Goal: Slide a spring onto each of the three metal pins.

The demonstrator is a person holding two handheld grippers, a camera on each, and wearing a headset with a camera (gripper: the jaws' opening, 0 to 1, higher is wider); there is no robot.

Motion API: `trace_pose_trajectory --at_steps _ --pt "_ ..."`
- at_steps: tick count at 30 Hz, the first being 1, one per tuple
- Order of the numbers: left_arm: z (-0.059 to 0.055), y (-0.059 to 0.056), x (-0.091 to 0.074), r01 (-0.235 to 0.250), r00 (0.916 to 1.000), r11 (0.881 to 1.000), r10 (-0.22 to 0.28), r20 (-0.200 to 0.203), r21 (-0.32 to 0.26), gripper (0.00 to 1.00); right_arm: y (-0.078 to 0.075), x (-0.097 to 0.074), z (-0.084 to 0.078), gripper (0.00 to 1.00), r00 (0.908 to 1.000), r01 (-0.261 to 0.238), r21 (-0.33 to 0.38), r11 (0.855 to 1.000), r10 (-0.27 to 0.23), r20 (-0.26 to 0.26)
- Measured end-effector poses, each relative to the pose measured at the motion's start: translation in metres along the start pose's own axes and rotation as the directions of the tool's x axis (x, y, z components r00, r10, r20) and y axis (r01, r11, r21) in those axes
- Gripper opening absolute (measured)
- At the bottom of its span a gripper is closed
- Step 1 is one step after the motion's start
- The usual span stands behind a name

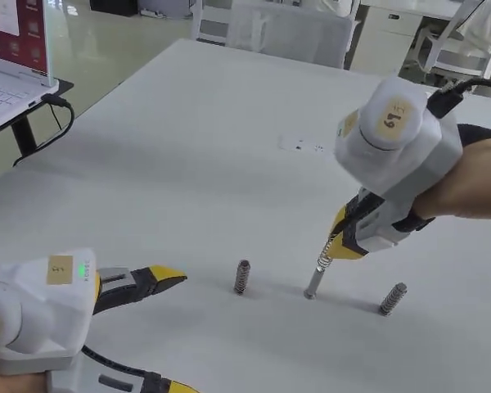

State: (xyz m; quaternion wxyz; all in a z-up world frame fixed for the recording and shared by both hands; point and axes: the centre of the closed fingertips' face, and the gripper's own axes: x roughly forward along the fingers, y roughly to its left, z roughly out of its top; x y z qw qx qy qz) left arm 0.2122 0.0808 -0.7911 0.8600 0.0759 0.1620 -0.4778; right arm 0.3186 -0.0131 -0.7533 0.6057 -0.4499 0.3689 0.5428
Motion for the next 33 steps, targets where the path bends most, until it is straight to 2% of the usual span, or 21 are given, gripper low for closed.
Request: trace_pose_trajectory --at_steps 17,33 --pt "0.002 0.001 -0.001 0.002 1.0 1.0 -0.002 0.006 -0.009 0.81 -0.004 0.014 -0.006 0.08 0.9995 -0.023 0.013 1.0 0.023 -0.023" --pt "0.002 0.0 -0.001 0.006 0.9999 1.0 -0.006 0.009 -0.015 0.78 -0.005 0.023 -0.011 0.08 0.9991 -0.035 0.023 0.999 0.036 -0.022"
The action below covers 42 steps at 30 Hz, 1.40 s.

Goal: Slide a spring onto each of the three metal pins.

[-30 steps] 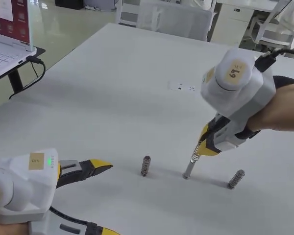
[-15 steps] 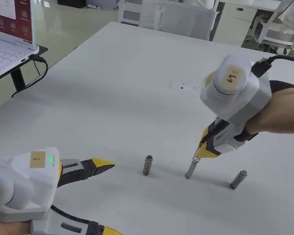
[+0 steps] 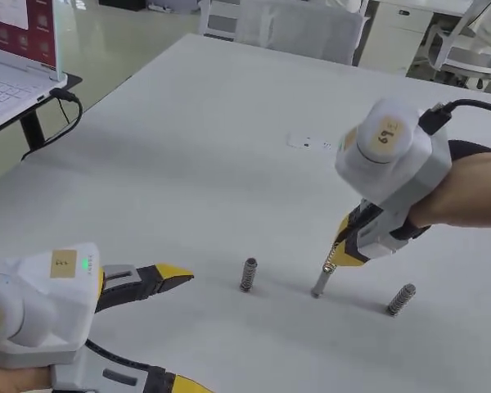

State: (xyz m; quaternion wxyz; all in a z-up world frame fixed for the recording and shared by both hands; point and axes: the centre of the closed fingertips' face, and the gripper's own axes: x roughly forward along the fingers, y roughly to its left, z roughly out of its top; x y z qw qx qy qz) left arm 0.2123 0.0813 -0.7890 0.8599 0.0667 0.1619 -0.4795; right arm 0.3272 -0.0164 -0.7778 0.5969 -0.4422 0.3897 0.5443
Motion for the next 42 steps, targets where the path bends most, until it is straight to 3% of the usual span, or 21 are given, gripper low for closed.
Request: trace_pose_trajectory --at_steps 29,42 --pt "0.0 0.001 -0.001 0.002 1.0 1.0 -0.002 -0.002 0.002 0.77 0.005 0.043 -0.014 0.08 0.9991 -0.033 0.023 0.999 0.033 -0.024" --pt "0.001 -0.001 0.0 0.006 1.0 1.0 -0.006 -0.003 0.005 0.77 0.007 0.047 -0.015 0.08 0.9992 -0.038 0.024 0.999 0.038 -0.015"
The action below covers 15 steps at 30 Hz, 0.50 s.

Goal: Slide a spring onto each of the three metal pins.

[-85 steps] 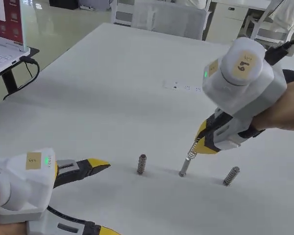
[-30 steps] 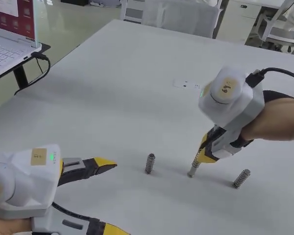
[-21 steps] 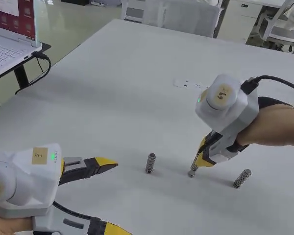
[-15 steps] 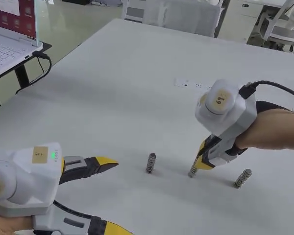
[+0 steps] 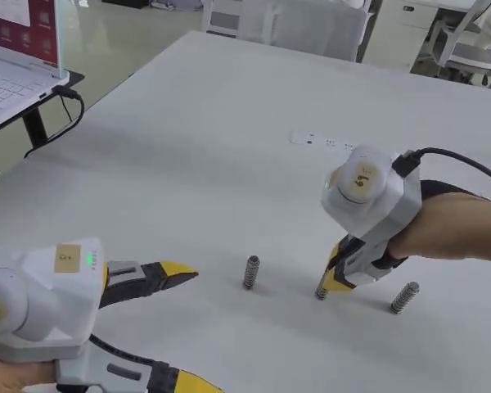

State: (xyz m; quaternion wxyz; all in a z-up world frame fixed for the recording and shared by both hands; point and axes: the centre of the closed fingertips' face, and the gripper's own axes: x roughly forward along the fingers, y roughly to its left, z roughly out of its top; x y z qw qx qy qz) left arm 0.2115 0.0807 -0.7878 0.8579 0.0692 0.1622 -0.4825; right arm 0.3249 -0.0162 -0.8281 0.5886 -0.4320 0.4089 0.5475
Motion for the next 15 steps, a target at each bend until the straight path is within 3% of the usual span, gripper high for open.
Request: trace_pose_trajectory --at_steps 15 --pt "0.0003 -0.0015 0.0005 0.009 0.9999 1.0 -0.009 -0.006 0.004 0.76 0.0004 -0.0004 -0.0034 0.16 0.9998 0.015 0.004 1.0 -0.015 0.012"
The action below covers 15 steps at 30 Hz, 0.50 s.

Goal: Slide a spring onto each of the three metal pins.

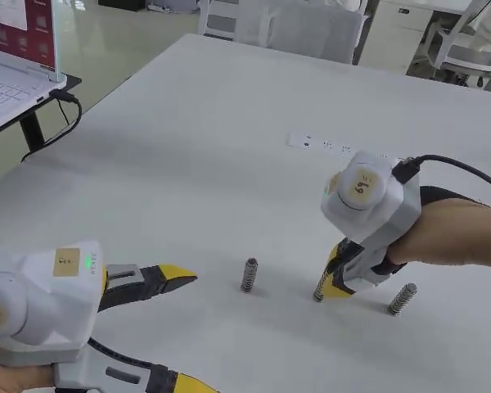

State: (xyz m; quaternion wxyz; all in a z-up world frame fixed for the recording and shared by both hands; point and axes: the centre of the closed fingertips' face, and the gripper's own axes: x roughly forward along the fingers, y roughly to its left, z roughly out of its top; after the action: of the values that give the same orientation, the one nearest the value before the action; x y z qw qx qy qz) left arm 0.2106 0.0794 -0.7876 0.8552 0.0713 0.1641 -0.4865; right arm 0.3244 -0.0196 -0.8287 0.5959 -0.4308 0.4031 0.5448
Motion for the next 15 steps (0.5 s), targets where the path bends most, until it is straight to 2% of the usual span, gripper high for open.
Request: trace_pose_trajectory --at_steps 11,15 --pt "0.0011 0.0021 0.0032 0.014 0.9999 1.0 -0.014 0.0 0.002 0.76 0.0003 -0.0043 -0.0074 0.21 0.9997 0.017 0.033 0.999 -0.018 0.018" --pt "0.0005 0.0049 0.0041 0.015 0.9999 1.0 -0.015 -0.002 0.003 0.76 0.0012 -0.0066 -0.0082 0.23 0.9988 0.028 0.054 0.998 -0.03 0.04"
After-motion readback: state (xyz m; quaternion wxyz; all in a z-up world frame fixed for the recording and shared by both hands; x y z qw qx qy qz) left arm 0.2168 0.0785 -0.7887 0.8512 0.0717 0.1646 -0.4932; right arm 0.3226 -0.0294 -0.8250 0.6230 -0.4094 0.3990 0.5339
